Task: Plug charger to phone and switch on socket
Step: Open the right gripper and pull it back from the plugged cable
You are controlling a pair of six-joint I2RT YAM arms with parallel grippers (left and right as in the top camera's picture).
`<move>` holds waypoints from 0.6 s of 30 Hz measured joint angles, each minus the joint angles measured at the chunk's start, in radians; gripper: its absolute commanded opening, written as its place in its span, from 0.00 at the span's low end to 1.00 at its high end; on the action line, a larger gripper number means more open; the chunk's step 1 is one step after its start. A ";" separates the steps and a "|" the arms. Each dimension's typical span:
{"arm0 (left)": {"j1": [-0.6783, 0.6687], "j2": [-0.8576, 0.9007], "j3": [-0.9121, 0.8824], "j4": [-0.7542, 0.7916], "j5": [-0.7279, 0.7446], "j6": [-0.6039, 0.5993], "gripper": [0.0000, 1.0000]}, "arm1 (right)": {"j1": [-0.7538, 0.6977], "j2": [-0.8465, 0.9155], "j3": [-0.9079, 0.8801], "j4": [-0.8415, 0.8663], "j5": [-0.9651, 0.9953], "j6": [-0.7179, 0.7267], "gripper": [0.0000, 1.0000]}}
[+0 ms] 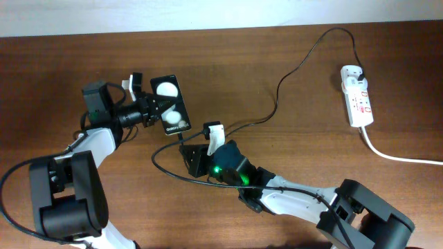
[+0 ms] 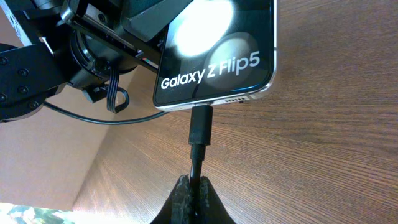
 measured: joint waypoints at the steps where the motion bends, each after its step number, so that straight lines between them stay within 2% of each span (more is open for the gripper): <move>1: -0.001 0.000 0.000 -0.004 0.008 0.001 0.00 | -0.003 0.000 0.001 0.012 0.026 -0.001 0.38; 5: -0.017 0.000 -0.005 -0.015 0.039 0.005 0.00 | -0.021 0.000 0.004 -0.002 0.061 0.000 0.87; 6: -0.018 0.000 -0.006 -0.014 0.043 0.005 0.00 | -0.020 0.000 0.004 -0.015 0.058 -0.001 0.94; 8: -0.018 0.000 -0.006 -0.014 0.046 0.005 0.00 | -0.020 0.000 0.005 -0.040 0.039 -0.006 0.99; 11: -0.018 0.000 -0.006 -0.015 0.045 0.005 0.00 | -0.020 -0.003 0.006 -0.069 -0.001 -0.014 0.99; 16: -0.018 0.000 -0.006 -0.014 0.041 0.005 0.02 | -0.043 -0.111 0.013 -0.271 -0.025 -0.037 0.99; 18: -0.018 0.000 -0.006 -0.015 0.041 0.039 0.03 | -0.079 -0.141 0.015 -0.333 -0.042 -0.060 0.99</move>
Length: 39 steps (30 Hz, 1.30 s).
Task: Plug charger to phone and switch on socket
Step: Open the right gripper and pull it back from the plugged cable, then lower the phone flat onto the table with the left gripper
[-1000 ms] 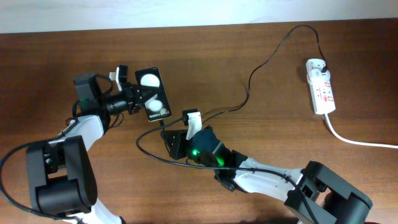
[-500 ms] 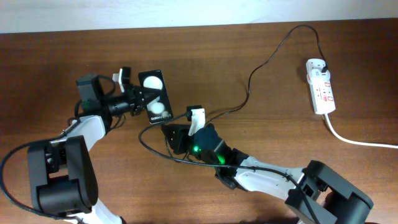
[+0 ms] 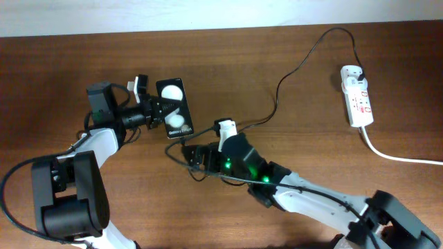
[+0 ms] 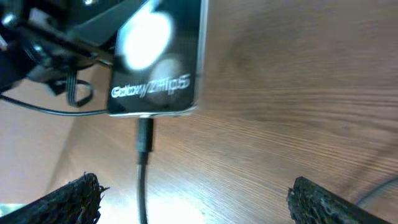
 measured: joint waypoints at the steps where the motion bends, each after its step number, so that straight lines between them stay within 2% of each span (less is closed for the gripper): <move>1: 0.000 0.000 0.000 0.000 0.000 0.016 0.02 | -0.027 -0.016 0.001 -0.036 -0.023 -0.005 0.99; 5: 0.000 0.000 0.000 -0.005 -0.019 0.072 0.00 | -0.187 -0.062 0.003 -0.150 -0.177 -0.023 0.99; 8: 0.000 0.000 0.000 -0.008 -0.026 0.110 0.00 | -0.287 -0.062 0.003 -0.232 -0.319 -0.088 0.99; 12: -0.002 0.000 0.000 -0.008 -0.029 0.166 0.00 | -0.304 -0.062 0.003 -0.268 -0.375 -0.139 0.99; 19: -0.014 0.000 0.000 -0.048 -0.061 0.198 0.01 | -0.304 -0.062 0.003 -0.288 -0.323 -0.155 0.99; 21: -0.023 0.000 0.001 -0.148 -0.140 0.211 0.02 | -0.304 -0.064 0.004 -0.318 -0.316 -0.155 0.99; 23: -0.045 0.000 -0.003 -0.245 -0.294 0.216 0.02 | -0.304 -0.064 0.004 -0.396 -0.309 -0.154 0.99; 26: -0.066 0.000 -0.005 -0.283 -0.469 0.217 0.01 | -0.304 -0.064 0.004 -0.435 -0.307 -0.155 0.99; 31: -0.109 0.000 -0.005 -0.320 -0.671 0.217 0.04 | -0.304 -0.064 0.004 -0.436 -0.306 -0.156 0.99; 36: -0.171 0.000 -0.005 -0.333 -0.755 0.218 0.08 | -0.304 -0.064 0.004 -0.436 -0.306 -0.155 0.99; 39: -0.196 0.000 -0.005 -0.369 -0.764 0.221 0.18 | -0.303 -0.064 0.004 -0.436 -0.306 -0.156 0.99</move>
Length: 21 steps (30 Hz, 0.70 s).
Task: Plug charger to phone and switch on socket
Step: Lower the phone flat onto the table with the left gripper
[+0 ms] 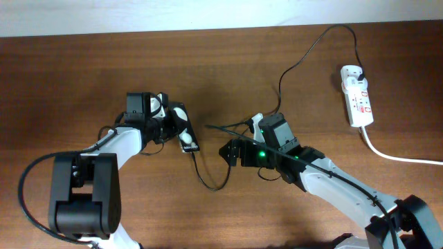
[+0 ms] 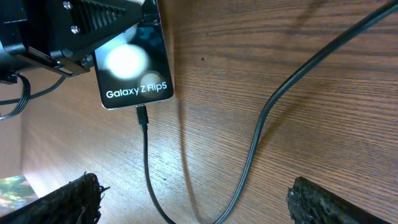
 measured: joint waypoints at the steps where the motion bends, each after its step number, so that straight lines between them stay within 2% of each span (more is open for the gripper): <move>1: 0.000 0.000 0.000 0.000 -0.003 0.003 0.23 | 0.000 0.000 0.000 0.000 0.000 0.000 0.99; 4: 0.000 0.000 0.000 0.004 -0.007 0.003 0.28 | 0.000 0.000 0.000 0.000 0.000 0.000 0.99; 8: 0.000 0.000 0.000 0.006 -0.006 0.009 0.56 | 0.000 0.000 0.000 0.000 0.000 0.000 0.98; 10: 0.000 0.000 0.000 0.008 -0.008 0.005 0.66 | 0.000 0.000 0.000 0.000 0.000 0.000 0.99; 12: 0.000 0.000 0.000 0.010 -0.007 0.005 0.68 | 0.000 0.000 0.000 0.000 0.000 0.000 0.99; 15: 0.000 0.000 0.000 0.009 -0.007 0.007 0.79 | 0.000 0.000 0.000 0.000 0.000 0.000 0.99; 16: 0.000 0.000 0.000 0.009 -0.007 0.005 0.88 | 0.000 0.000 0.000 0.000 0.000 0.000 0.99; 18: 0.000 -0.005 0.001 0.016 0.000 0.006 0.99 | 0.000 0.000 0.000 0.000 0.000 0.000 0.99; 21: 0.000 -0.010 0.002 0.019 0.005 0.008 0.99 | 0.000 0.000 0.000 0.000 0.000 0.000 0.99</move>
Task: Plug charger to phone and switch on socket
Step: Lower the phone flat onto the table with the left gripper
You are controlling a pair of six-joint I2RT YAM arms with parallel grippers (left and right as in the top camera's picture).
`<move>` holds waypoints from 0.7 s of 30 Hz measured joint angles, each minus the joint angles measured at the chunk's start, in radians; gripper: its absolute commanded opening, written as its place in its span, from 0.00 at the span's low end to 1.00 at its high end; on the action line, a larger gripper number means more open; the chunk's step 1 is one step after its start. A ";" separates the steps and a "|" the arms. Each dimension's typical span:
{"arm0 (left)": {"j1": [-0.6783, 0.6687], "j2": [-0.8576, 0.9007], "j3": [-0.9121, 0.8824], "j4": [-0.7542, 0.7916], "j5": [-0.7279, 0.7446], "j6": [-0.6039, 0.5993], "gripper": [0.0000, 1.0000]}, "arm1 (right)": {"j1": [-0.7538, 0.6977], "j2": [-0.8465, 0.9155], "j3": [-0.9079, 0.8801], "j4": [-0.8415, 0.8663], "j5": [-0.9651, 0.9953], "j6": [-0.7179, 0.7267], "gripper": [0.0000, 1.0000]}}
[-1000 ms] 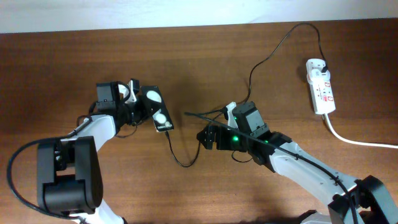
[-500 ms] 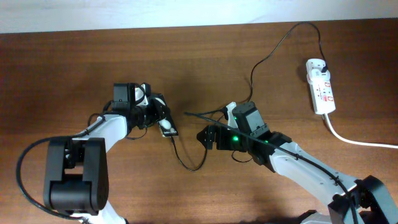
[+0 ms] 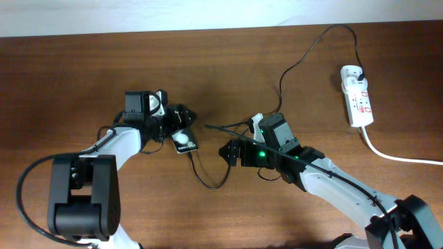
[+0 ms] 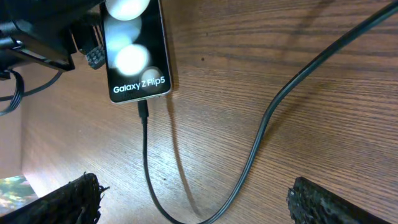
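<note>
The phone (image 3: pixel 183 139), its lit screen reading "Galaxy Z Flip5" (image 4: pixel 135 53), lies flat on the wooden table. The black charger plug (image 4: pixel 143 112) sits in its bottom port. From there the black cable (image 3: pixel 208 181) loops across the table to the white power strip (image 3: pixel 357 95) at the far right. My left gripper (image 3: pixel 177 122) stands at the phone's upper end. Its dark fingers (image 4: pixel 53 37) are off the screen, to the side, and look open. My right gripper (image 4: pixel 199 205) is open, back from the phone, over the cable loop (image 4: pixel 249 168).
A thick white cord (image 3: pixel 401 157) runs from the power strip off the right edge. The black cable also arcs along the back of the table (image 3: pixel 304 59). My right arm (image 3: pixel 325 180) lies across the front right.
The left gripper's finger no longer covers the top of the phone's screen, so more of the screen shows. The phone has shifted slightly. The right gripper has not moved.
At first my left gripper held the phone and my right gripper was shut on the cable just behind the inserted plug. Then the right gripper was open, the plug staying in the phone. Later it stood farther right, with the phone lower; now the phone lies flat.
</note>
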 measured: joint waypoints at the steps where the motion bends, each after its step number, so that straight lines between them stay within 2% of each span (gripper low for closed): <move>1: 0.000 0.000 0.000 0.000 0.000 0.000 0.99 | 0.000 0.000 0.000 0.000 0.000 0.000 0.99; 21: 0.000 -0.003 0.001 -0.015 0.000 0.002 1.00 | 0.000 0.000 0.000 0.000 0.000 0.000 0.99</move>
